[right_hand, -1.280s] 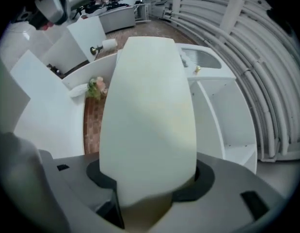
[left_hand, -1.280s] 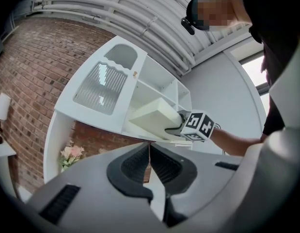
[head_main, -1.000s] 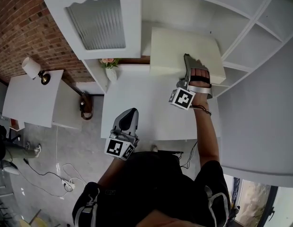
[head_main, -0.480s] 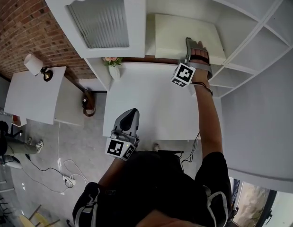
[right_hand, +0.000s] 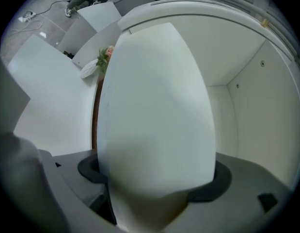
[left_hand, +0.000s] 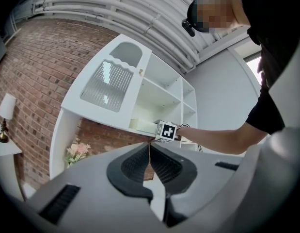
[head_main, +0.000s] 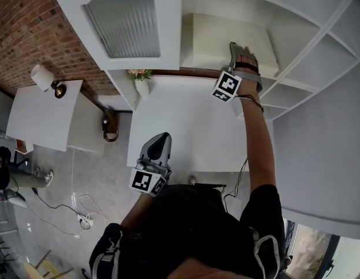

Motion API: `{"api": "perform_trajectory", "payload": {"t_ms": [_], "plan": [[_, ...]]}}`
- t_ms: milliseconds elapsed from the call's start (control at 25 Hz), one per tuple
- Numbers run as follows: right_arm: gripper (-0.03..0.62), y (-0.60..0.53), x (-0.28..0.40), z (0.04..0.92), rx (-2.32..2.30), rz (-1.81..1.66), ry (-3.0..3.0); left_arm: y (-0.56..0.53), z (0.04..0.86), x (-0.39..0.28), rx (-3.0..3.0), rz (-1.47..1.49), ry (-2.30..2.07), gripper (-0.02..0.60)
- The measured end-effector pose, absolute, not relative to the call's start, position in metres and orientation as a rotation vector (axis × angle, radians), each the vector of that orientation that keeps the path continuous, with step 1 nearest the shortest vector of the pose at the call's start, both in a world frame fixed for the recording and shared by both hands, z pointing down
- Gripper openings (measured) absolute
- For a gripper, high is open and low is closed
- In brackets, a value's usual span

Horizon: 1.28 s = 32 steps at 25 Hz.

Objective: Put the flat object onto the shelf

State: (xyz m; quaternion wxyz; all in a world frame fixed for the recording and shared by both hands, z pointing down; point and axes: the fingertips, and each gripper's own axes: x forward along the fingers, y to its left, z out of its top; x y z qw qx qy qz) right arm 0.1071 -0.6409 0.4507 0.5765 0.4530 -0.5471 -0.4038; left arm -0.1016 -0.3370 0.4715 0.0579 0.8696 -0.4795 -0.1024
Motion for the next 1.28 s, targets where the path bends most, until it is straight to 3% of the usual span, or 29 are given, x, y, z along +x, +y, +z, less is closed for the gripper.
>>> {"api": "perform_trajectory", "payload": {"t_ms": [320, 640, 680, 760, 800, 1040, 1280], "plan": [[0.446, -0.618, 0.103, 0.447, 0.975, -0.84, -1.43, -0.326, 0.469, -0.095, 2.659, -0.324, -1.404, 0.017], [0.434, -0.512, 0.081, 0.377, 1.323, -0.762, -1.965, -0.321, 0.47, -0.091, 2.669, -0.326, -1.359, 0.017], [0.398, -0.497, 0.082, 0.37, 1.405, -0.737, -2.032, -0.322, 0.47, -0.091, 2.672, -0.328, -1.353, 0.017], [0.15, -0.469, 0.087, 0.363, 1.575, -0.672, -2.136, -0.323, 0.47, -0.09, 2.673, -0.332, -1.349, 0.017], [0.12, -0.457, 0.09, 0.364, 1.642, -0.617, -2.196, -0.324, 0.47, -0.09, 2.673, -0.333, -1.35, 0.017], [0.081, -0.393, 0.091, 0.408, 1.827, -0.051, -2.566, -0.321, 0.466, -0.087, 2.685, -0.335, -1.341, 0.017], [0.064, -0.343, 0.083, 0.453, 1.886, 0.16, -2.579, -0.317, 0.471, -0.083, 2.686, -0.324, -1.337, 0.017]]}}
